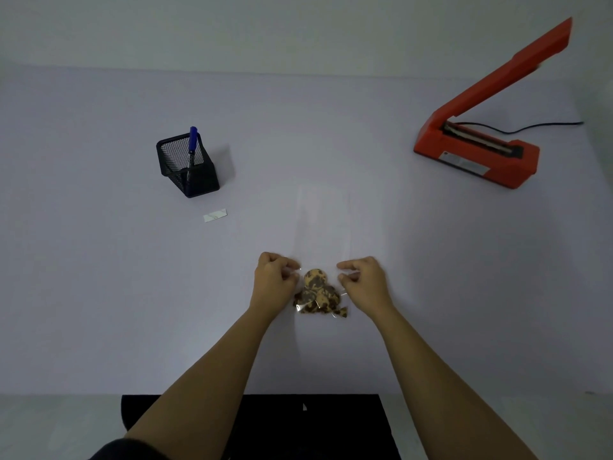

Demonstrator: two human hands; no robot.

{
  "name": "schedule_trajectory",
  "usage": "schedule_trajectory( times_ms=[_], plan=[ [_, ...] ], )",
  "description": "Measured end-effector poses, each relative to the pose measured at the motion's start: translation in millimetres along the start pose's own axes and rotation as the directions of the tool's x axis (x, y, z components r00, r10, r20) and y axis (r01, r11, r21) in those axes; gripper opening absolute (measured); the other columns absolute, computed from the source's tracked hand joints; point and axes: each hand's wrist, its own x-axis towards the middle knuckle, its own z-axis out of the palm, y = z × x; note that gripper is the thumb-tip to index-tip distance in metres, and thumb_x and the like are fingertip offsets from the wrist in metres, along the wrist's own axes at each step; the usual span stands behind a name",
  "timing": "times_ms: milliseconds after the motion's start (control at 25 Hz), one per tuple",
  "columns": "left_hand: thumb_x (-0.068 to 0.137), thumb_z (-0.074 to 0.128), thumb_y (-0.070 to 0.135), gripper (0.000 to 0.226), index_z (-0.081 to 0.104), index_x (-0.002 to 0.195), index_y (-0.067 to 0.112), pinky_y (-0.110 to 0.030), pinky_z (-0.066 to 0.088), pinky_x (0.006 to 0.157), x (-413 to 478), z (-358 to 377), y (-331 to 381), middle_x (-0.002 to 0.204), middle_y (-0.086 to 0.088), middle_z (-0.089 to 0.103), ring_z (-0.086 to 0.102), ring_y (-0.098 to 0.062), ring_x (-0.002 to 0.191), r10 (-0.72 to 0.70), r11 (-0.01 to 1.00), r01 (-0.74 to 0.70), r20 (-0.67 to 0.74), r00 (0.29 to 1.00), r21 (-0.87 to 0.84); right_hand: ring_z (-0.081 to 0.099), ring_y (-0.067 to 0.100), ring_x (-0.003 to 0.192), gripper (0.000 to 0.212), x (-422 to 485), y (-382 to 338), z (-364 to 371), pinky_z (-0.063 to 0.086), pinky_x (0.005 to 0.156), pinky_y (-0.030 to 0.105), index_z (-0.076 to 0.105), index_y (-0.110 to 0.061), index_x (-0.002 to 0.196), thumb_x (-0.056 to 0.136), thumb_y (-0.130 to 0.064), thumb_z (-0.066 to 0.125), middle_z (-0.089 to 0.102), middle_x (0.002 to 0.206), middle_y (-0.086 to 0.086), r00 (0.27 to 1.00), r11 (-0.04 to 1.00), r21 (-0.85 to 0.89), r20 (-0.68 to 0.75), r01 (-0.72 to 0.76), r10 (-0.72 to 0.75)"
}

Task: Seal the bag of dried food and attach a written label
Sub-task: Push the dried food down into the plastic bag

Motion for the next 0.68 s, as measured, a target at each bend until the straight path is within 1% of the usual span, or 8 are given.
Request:
schedule_trajectory(
  times_ms=[80,160,200,280,360,440,560,680],
  plan=[
    [0.081,0.062,0.003,0.021,0.069,0.1,0.005,0.001,0.031,0.077,0,2,1,0.11,-0.009,0.05,0.044,-0.007,0.088,-0.019,1.0,0.019,0.004,1.0,0.023,0.055,0.006,0.069,0.022,0,-2,-1,0.04,0.069,0.008,0.067,-0.012,0.105,0.085,-0.004,0.062,0.046,0.108,0.005,1.0,1.0,-0.011,0.012,-0.003,0.003],
    [0.082,0.06,0.004,0.02,0.067,0.101,0.004,-0.011,0.035,0.079,-2,5,4,0.113,-0.012,0.046,0.045,-0.012,0.088,-0.049,0.998,0.048,0.019,0.999,0.042,0.056,0.007,0.07,0.022,-1,-5,-1,0.043,0.073,0.013,0.066,-0.012,0.106,0.086,-0.005,0.06,0.044,0.105,0.002,1.0,0.998,-0.054,0.015,0.009,-0.008],
    [0.083,0.06,0.006,0.018,0.065,0.1,0.003,-0.017,0.038,0.079,-3,6,6,0.113,-0.012,0.044,0.046,-0.015,0.087,-0.057,0.996,0.055,0.02,0.998,0.068,0.057,0.01,0.073,0.022,-2,-6,-1,0.046,0.076,0.017,0.066,-0.012,0.106,0.086,-0.007,0.06,0.043,0.104,0.001,1.0,0.996,-0.085,0.01,0.02,-0.019],
    [0.083,0.062,0.007,0.016,0.063,0.097,0.0,-0.023,0.041,0.077,-4,10,10,0.11,-0.013,0.042,0.047,-0.02,0.088,-0.028,0.986,0.029,-0.01,1.0,0.162,0.058,0.014,0.079,0.022,-4,-8,-2,0.046,0.079,0.023,0.065,-0.013,0.107,0.085,-0.011,0.06,0.043,0.102,0.0,0.999,0.987,-0.157,-0.002,0.043,-0.044],
    [0.082,0.061,0.001,0.014,0.063,0.096,-0.003,-0.026,0.044,0.077,-5,13,13,0.106,-0.016,0.046,0.05,-0.027,0.09,0.072,0.966,-0.068,-0.006,0.997,0.249,0.054,0.016,0.079,0.023,-5,-11,-2,0.04,0.074,0.022,0.066,-0.012,0.105,0.083,-0.017,0.06,0.046,0.101,0.0,0.997,0.969,-0.236,-0.012,0.074,-0.079],
    [0.082,0.057,-0.005,0.016,0.064,0.096,-0.004,-0.026,0.043,0.073,-2,14,16,0.102,-0.018,0.053,0.053,-0.03,0.089,0.167,0.936,-0.178,0.06,0.984,0.305,0.054,0.018,0.08,0.023,-3,-15,-2,0.041,0.071,0.024,0.069,-0.011,0.098,0.084,-0.027,0.06,0.052,0.098,0.004,0.992,0.949,-0.3,-0.048,0.094,-0.113],
    [0.087,0.049,0.001,0.015,0.062,0.094,-0.001,-0.024,0.036,0.066,5,11,20,0.096,-0.015,0.059,0.056,-0.028,0.085,0.175,0.901,-0.218,0.144,0.974,0.374,0.057,0.024,0.082,0.03,6,-22,0,0.049,0.071,0.033,0.071,-0.008,0.089,0.084,-0.037,0.063,0.057,0.092,0.01,0.988,0.895,-0.428,-0.029,0.125,-0.152],
    [0.091,0.043,0.005,0.017,0.059,0.092,-0.001,-0.025,0.036,0.067,10,10,25,0.094,-0.015,0.06,0.057,-0.028,0.084,0.142,0.861,-0.221,0.201,0.969,0.458,0.059,0.026,0.086,0.024,14,-26,0,0.048,0.072,0.034,0.069,-0.005,0.089,0.086,-0.028,0.064,0.063,0.093,0.012,0.988,0.854,-0.499,0.041,0.149,-0.148]
  ],
)
